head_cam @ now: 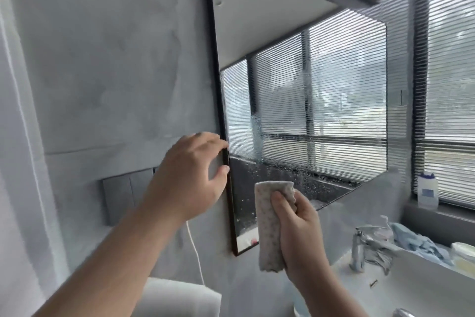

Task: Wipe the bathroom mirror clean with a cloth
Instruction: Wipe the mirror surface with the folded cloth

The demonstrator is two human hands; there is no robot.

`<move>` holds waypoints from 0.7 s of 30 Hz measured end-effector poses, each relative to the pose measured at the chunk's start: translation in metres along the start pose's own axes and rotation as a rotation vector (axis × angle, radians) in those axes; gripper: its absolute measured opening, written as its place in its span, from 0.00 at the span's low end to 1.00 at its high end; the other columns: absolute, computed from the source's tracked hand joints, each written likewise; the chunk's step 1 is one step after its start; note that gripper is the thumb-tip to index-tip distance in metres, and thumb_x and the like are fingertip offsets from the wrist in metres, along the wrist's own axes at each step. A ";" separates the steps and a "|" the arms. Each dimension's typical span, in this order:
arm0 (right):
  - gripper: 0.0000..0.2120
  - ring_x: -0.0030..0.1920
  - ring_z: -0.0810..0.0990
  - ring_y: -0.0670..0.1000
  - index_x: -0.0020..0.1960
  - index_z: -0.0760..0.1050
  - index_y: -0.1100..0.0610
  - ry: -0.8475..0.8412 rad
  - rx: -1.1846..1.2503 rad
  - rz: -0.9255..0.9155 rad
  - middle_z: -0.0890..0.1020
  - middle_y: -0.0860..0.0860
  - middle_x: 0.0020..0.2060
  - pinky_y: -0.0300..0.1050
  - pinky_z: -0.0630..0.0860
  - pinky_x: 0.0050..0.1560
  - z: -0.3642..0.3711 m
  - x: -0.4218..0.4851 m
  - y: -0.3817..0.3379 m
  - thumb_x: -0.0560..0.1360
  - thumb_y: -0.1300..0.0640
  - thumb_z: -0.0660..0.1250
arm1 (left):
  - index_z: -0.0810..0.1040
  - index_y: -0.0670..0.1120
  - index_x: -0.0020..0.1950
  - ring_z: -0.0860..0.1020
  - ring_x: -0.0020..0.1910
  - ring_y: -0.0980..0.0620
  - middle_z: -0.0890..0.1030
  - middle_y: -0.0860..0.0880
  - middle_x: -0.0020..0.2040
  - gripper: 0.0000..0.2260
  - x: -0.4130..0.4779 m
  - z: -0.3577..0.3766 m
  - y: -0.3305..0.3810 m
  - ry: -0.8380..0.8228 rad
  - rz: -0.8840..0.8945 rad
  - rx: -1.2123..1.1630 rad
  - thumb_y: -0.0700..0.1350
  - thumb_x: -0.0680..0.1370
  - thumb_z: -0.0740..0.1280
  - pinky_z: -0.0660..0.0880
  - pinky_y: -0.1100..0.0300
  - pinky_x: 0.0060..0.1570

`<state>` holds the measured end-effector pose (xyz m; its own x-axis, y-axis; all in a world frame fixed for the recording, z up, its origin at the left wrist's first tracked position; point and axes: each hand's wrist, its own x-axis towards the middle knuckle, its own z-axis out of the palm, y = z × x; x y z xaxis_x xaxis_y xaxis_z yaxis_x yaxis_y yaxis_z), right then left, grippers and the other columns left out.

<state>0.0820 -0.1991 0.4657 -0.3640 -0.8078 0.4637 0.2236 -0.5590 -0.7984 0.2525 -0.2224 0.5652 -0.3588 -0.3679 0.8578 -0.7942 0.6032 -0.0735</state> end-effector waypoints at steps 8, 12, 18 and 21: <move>0.08 0.37 0.74 0.53 0.39 0.76 0.56 0.010 -0.038 -0.159 0.76 0.50 0.32 0.51 0.72 0.40 0.037 0.053 -0.030 0.71 0.53 0.62 | 0.75 0.37 0.67 0.75 0.65 0.38 0.78 0.39 0.65 0.26 0.054 -0.011 -0.033 0.028 0.046 0.171 0.43 0.71 0.73 0.70 0.45 0.66; 0.08 0.38 0.77 0.54 0.39 0.78 0.52 -0.008 -0.084 -0.239 0.78 0.49 0.32 0.61 0.78 0.42 0.052 0.078 -0.043 0.71 0.53 0.61 | 0.76 0.35 0.65 0.74 0.66 0.36 0.77 0.37 0.65 0.26 0.090 -0.005 -0.035 0.075 0.063 0.240 0.38 0.68 0.75 0.68 0.45 0.67; 0.12 0.33 0.76 0.48 0.42 0.77 0.59 -0.077 -0.013 -0.336 0.76 0.52 0.33 0.41 0.75 0.29 0.069 0.123 -0.062 0.71 0.52 0.60 | 0.41 0.37 0.79 0.42 0.80 0.41 0.42 0.37 0.80 0.50 0.159 -0.020 -0.037 -0.215 0.009 0.783 0.62 0.75 0.68 0.44 0.42 0.77; 0.16 0.35 0.74 0.55 0.42 0.76 0.61 -0.055 -0.086 -0.422 0.74 0.58 0.33 0.51 0.75 0.32 0.077 0.155 -0.075 0.72 0.48 0.60 | 0.38 0.37 0.78 0.39 0.79 0.41 0.39 0.37 0.80 0.56 0.188 -0.030 -0.044 -0.219 0.008 0.888 0.70 0.71 0.66 0.42 0.42 0.77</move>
<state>0.0786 -0.2968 0.6271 -0.3581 -0.5217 0.7744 -0.0113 -0.8269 -0.5623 0.2351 -0.2969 0.7452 -0.3791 -0.5470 0.7464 -0.8442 -0.1259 -0.5210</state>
